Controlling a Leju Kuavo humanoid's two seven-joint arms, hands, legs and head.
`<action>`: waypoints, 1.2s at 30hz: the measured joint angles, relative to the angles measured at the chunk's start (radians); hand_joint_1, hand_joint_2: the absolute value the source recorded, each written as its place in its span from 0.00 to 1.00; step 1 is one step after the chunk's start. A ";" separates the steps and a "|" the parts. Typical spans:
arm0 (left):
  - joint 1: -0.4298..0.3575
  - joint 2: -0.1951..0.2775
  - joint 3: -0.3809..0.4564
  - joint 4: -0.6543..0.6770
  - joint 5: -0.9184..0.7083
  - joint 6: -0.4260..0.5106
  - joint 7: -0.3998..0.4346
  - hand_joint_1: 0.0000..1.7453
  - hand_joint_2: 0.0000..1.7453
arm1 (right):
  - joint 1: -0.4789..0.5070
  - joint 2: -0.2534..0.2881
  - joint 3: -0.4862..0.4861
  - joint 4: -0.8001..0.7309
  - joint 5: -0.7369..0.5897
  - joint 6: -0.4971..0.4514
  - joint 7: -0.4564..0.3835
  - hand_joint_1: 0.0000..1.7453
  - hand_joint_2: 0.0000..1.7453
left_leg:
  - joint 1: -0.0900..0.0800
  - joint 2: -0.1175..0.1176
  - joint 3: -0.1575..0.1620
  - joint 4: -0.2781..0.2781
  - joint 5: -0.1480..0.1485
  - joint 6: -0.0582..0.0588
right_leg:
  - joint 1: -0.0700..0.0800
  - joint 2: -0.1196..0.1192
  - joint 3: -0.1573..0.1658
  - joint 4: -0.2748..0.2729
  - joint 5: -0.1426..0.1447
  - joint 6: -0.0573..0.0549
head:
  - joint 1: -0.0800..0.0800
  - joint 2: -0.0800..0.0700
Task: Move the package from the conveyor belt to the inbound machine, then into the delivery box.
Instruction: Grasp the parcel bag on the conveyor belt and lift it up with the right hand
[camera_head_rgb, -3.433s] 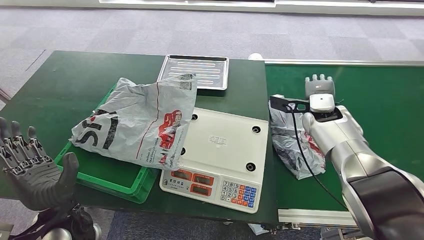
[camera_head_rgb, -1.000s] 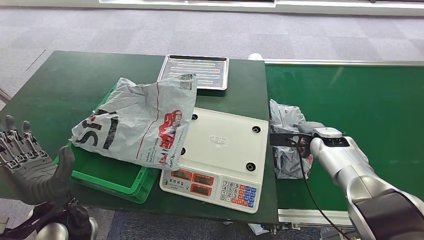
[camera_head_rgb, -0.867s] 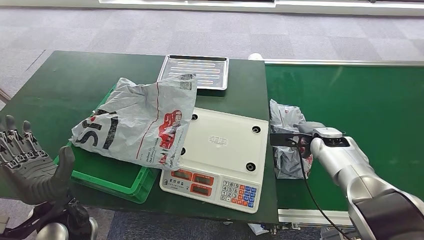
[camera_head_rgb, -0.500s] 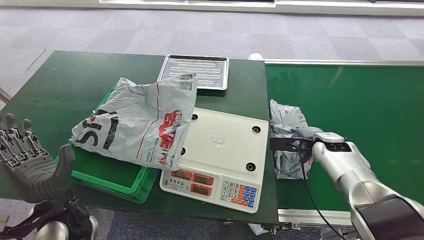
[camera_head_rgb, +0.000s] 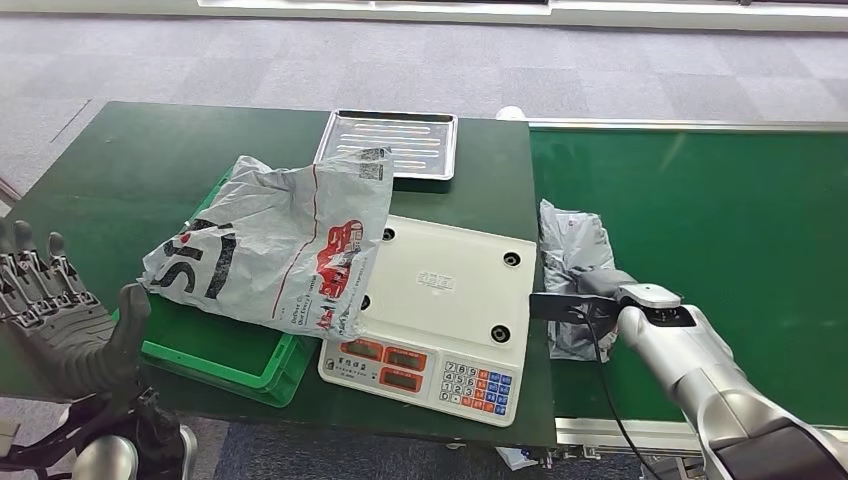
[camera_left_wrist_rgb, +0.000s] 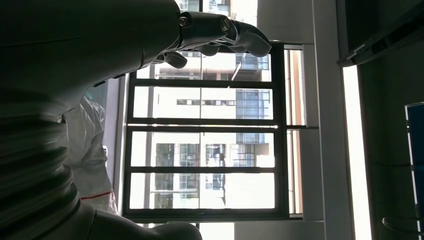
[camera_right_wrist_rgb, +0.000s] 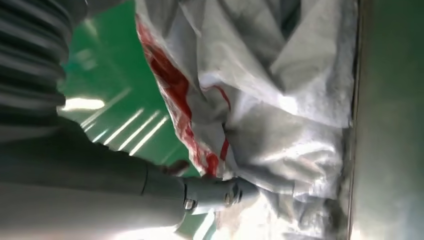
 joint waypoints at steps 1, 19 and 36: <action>-0.001 0.000 0.000 0.000 0.000 0.001 0.000 0.00 1.00 | 0.009 0.000 0.001 -0.013 -0.001 -0.001 0.005 0.04 1.00 | 0.000 0.001 0.000 0.000 0.000 0.000 | 0.000 0.000 0.000 0.000 0.000 0.000 | 0.000 0.000; -0.002 0.000 0.000 0.006 -0.002 0.002 0.003 0.00 1.00 | 0.101 -0.042 0.005 -0.188 -0.018 -0.011 0.021 1.00 1.00 | 0.000 0.006 0.001 0.000 -0.001 0.000 | 0.000 0.005 -0.001 0.000 0.000 0.000 | 0.000 0.000; -0.004 0.002 0.000 0.006 -0.002 0.002 0.002 0.00 1.00 | 0.156 -0.074 0.006 -0.319 -0.020 -0.011 0.039 1.00 1.00 | 0.000 0.006 0.001 0.000 -0.001 0.000 | 0.000 0.005 -0.001 0.000 0.000 0.000 | 0.000 0.000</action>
